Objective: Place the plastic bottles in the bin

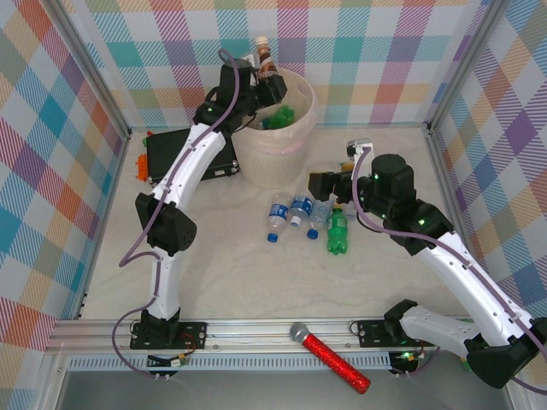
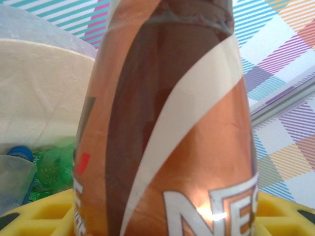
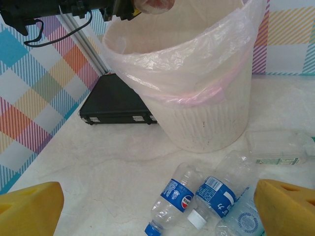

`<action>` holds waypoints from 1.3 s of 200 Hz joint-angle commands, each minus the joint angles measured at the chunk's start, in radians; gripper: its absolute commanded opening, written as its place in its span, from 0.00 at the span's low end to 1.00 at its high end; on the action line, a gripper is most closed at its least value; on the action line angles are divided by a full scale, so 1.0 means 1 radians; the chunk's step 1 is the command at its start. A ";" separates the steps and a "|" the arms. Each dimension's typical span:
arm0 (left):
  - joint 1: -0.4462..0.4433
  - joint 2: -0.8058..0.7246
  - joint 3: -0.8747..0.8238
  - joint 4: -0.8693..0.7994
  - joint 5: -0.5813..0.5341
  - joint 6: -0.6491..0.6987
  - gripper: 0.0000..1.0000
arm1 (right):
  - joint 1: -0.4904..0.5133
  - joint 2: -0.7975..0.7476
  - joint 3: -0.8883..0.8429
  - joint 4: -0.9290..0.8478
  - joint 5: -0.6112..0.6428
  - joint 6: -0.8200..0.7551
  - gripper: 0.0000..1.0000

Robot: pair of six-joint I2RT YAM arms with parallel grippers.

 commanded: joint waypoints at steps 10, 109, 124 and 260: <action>-0.004 0.004 0.035 0.018 -0.015 0.039 0.49 | -0.002 -0.012 0.011 0.003 0.014 -0.019 0.99; -0.005 -0.063 0.033 -0.034 -0.014 0.051 0.83 | -0.001 -0.019 -0.003 0.005 0.023 -0.012 0.99; -0.007 -0.078 0.031 -0.044 -0.011 0.051 0.84 | -0.002 -0.021 -0.007 0.004 0.035 -0.007 0.99; -0.073 -0.495 -0.447 -0.124 -0.013 0.063 1.00 | -0.050 0.072 -0.015 -0.187 0.188 0.124 0.99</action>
